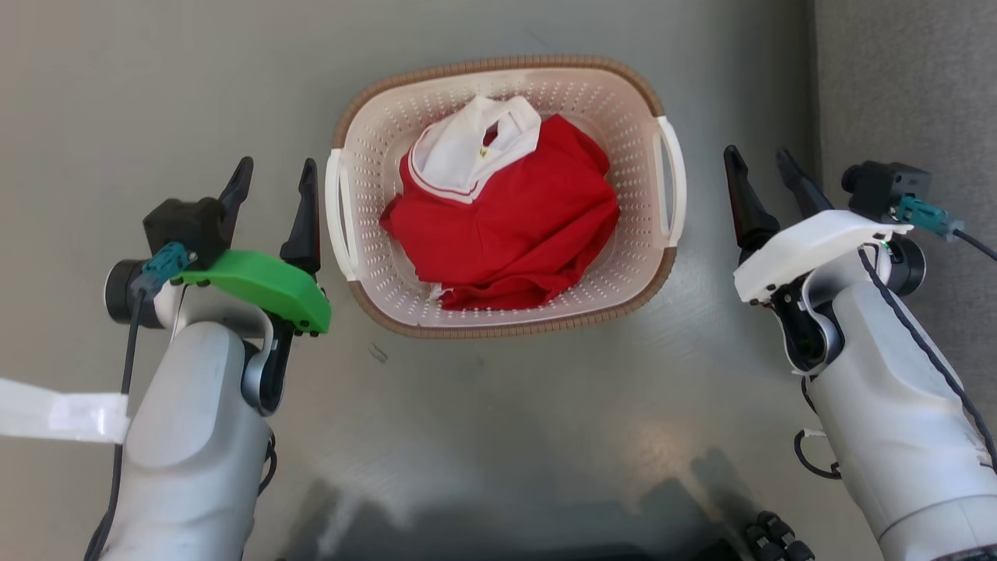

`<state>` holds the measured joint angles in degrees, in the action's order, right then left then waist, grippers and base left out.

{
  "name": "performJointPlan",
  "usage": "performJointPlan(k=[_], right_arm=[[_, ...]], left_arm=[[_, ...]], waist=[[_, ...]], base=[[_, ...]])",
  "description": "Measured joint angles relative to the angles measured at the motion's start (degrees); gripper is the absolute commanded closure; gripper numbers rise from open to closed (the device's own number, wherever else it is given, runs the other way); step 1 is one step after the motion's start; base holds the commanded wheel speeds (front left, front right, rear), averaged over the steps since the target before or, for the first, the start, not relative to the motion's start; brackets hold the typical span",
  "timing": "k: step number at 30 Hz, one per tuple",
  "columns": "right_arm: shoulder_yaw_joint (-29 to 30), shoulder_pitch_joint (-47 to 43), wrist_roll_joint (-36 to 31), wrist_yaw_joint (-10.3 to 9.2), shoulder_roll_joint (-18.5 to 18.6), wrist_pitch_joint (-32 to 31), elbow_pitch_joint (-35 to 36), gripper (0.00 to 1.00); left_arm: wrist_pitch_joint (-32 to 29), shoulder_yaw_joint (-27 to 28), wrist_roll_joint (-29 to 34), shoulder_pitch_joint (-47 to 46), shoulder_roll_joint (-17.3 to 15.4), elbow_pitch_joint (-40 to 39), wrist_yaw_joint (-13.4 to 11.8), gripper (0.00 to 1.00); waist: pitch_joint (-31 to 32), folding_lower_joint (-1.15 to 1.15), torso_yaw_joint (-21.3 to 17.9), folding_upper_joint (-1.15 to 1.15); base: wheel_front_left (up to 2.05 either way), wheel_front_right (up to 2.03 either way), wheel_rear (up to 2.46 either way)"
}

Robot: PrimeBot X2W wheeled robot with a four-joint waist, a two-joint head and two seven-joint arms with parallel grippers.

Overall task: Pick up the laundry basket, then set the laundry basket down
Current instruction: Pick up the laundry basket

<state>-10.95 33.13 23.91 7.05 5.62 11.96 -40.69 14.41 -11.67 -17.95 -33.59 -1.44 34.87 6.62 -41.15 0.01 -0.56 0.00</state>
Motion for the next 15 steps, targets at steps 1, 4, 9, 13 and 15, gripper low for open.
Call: performJointPlan(k=[1,4,9,13,15], right_arm=[[-0.1,0.5,0.4,0.00,-0.1,-0.2,-0.9,0.00],[-0.6,2.0,0.9,0.00,-0.3,-0.5,-2.9,0.00],[-2.3,5.5,0.9,0.01,-0.6,-1.5,-5.8,0.00],[-2.9,7.9,0.9,0.01,-0.8,-2.0,-8.0,0.00],[-3.3,9.3,0.9,0.01,-0.8,-2.4,-8.7,0.00]], left_arm=[[0.0,-0.3,0.0,-0.5,0.0,0.7,0.0,0.00],[-0.2,-1.3,-0.5,-2.3,0.1,2.8,0.1,0.00],[-0.8,-2.8,-1.6,-5.6,0.1,5.8,0.3,0.00],[-1.8,-3.7,-3.1,-8.2,0.2,7.8,0.5,0.00],[-2.2,-4.1,-3.7,-9.4,0.2,9.0,0.5,0.00]], waist=[[-0.5,0.00,0.0,0.00],[-2.0,0.00,0.2,0.00],[-4.4,0.00,0.3,0.00],[-6.3,0.00,0.4,0.00],[-7.3,0.00,0.4,0.00]], base=[[0.00,0.00,0.00],[0.00,0.00,0.00],[0.00,0.00,0.00],[0.00,0.00,0.00],[0.00,0.00,0.00]])
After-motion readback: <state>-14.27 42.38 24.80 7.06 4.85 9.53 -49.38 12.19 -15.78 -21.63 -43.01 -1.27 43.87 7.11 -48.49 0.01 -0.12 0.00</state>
